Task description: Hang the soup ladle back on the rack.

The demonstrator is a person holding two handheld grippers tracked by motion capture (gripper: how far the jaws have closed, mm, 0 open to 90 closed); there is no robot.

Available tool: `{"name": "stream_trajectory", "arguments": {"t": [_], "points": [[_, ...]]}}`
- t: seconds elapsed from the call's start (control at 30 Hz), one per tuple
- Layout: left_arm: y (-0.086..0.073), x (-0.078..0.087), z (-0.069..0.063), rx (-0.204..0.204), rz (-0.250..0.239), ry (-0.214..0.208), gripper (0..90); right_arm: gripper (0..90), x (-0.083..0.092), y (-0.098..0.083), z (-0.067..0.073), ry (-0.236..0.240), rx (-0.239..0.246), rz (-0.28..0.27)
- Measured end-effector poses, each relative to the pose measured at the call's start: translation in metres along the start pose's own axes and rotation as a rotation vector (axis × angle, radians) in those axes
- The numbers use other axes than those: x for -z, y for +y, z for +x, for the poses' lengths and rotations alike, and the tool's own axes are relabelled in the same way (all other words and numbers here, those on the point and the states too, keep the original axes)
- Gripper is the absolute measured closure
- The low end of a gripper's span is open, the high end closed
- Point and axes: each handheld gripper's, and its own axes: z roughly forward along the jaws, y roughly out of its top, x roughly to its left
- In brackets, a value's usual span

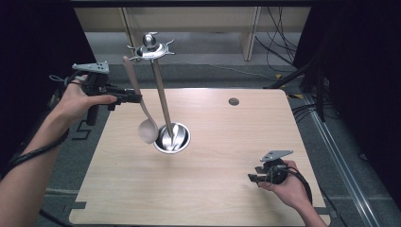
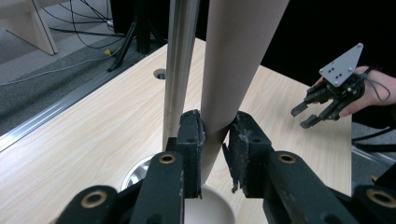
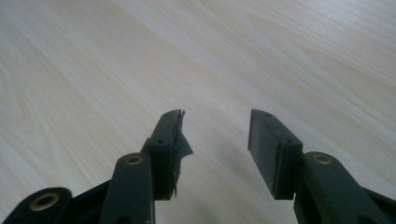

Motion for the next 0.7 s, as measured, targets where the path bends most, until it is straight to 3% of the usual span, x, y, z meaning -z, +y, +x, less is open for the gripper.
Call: {"name": "stream_trajectory", "arguments": {"t": [0.1, 0.13, 0.2, 0.47, 0.63, 0.7], "points": [[-0.002, 0.002, 0.001, 0.028, -0.052, -0.004, 71.1, 55.1, 0.000, 0.000, 0.000, -0.002, 0.000, 0.002], [-0.003, 0.005, 0.001, 0.035, -0.076, 0.014, 69.0, 55.1, 0.001, 0.000, 0.000, 0.000, 0.003, 0.002], [-0.004, 0.006, 0.001, 0.037, -0.088, 0.010, 67.8, 55.1, 0.000, 0.000, 0.000, -0.001, 0.003, 0.002], [-0.011, 0.018, -0.006, 0.000, -0.134, 0.073, 60.7, 55.0, 0.001, 0.001, 0.001, 0.009, -0.013, 0.005], [-0.022, 0.030, -0.017, -0.022, -0.198, 0.143, 51.2, 54.9, 0.001, 0.000, 0.000, -0.002, 0.007, 0.000], [-0.032, 0.036, -0.026, -0.031, -0.243, 0.212, 43.5, 54.9, 0.003, 0.000, 0.000, 0.001, 0.007, 0.012]]}}
